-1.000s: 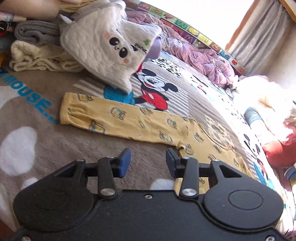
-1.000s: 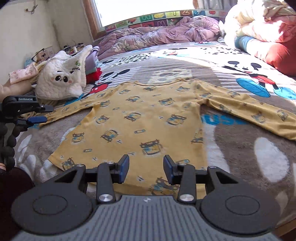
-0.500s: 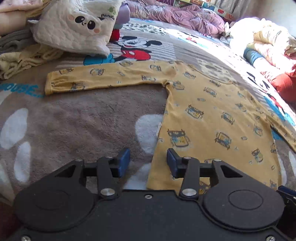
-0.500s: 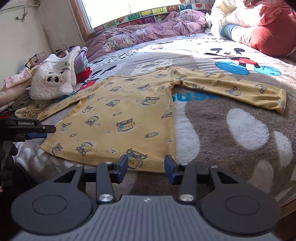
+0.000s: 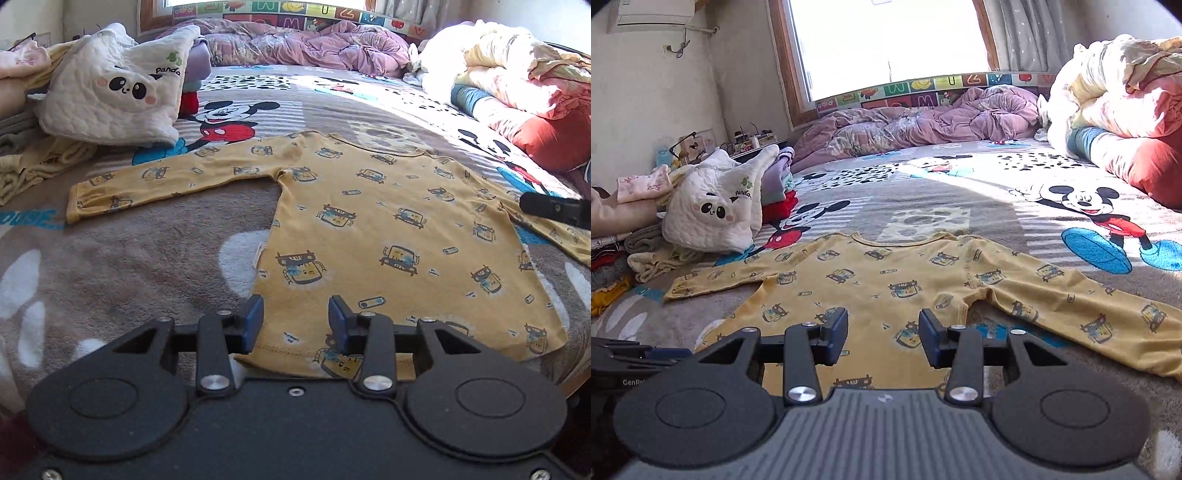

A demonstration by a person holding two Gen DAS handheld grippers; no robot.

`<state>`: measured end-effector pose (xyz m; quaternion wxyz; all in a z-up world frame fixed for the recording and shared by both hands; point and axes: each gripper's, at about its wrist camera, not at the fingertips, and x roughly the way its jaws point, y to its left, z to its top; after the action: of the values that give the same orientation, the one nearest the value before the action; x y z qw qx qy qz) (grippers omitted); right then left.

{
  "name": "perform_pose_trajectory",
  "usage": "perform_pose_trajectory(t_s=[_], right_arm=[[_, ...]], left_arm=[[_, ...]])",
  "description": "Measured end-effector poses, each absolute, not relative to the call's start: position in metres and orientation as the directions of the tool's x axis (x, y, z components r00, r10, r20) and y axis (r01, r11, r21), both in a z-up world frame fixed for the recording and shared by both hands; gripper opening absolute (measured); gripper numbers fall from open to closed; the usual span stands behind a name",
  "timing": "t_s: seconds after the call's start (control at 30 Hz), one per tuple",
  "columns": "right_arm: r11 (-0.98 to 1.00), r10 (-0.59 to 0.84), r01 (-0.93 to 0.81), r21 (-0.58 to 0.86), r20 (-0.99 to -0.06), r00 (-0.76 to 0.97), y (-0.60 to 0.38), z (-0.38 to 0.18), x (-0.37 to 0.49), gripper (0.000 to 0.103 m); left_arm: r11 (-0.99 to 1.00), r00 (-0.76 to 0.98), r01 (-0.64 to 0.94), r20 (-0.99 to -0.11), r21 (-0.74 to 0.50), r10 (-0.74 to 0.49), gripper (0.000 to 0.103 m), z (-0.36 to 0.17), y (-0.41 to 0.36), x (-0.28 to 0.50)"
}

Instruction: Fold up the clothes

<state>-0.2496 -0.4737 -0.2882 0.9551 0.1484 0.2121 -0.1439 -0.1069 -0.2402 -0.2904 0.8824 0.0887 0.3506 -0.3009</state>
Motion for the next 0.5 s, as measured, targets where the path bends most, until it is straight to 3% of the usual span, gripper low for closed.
perform_pose_trajectory(t_s=[0.17,0.2,0.23,0.27,0.37,0.5], right_arm=[[0.822,-0.155,0.372,0.431,-0.46,0.874,-0.525,-0.315,-0.207,0.045],[0.768,-0.17,0.438,0.468,-0.51,0.843,-0.536,-0.332,-0.206,0.044],[0.711,-0.178,0.496,0.499,-0.554,0.813,-0.546,-0.347,-0.206,0.039],[0.678,-0.169,0.492,0.546,-0.535,0.828,-0.547,-0.353,-0.217,0.024],[0.609,-0.147,0.473,0.637,-0.495,0.856,-0.544,-0.362,-0.246,0.025],[0.643,-0.162,0.448,0.621,-0.462,0.872,-0.532,-0.342,-0.26,0.039]], left_arm=[[0.801,0.577,0.598,-0.676,-0.034,-0.459,0.038,-0.297,-0.245,-0.105],[0.8,0.575,0.599,-0.677,-0.036,-0.46,0.038,-0.297,-0.246,-0.103],[0.8,0.573,0.599,-0.678,-0.038,-0.461,0.039,-0.298,-0.246,-0.102],[0.8,0.57,0.599,-0.678,-0.043,-0.464,0.039,-0.298,-0.246,-0.101],[0.794,0.563,0.605,-0.677,-0.052,-0.474,0.04,-0.3,-0.245,-0.099],[0.789,0.56,0.612,-0.674,-0.056,-0.483,0.041,-0.3,-0.244,-0.1]])
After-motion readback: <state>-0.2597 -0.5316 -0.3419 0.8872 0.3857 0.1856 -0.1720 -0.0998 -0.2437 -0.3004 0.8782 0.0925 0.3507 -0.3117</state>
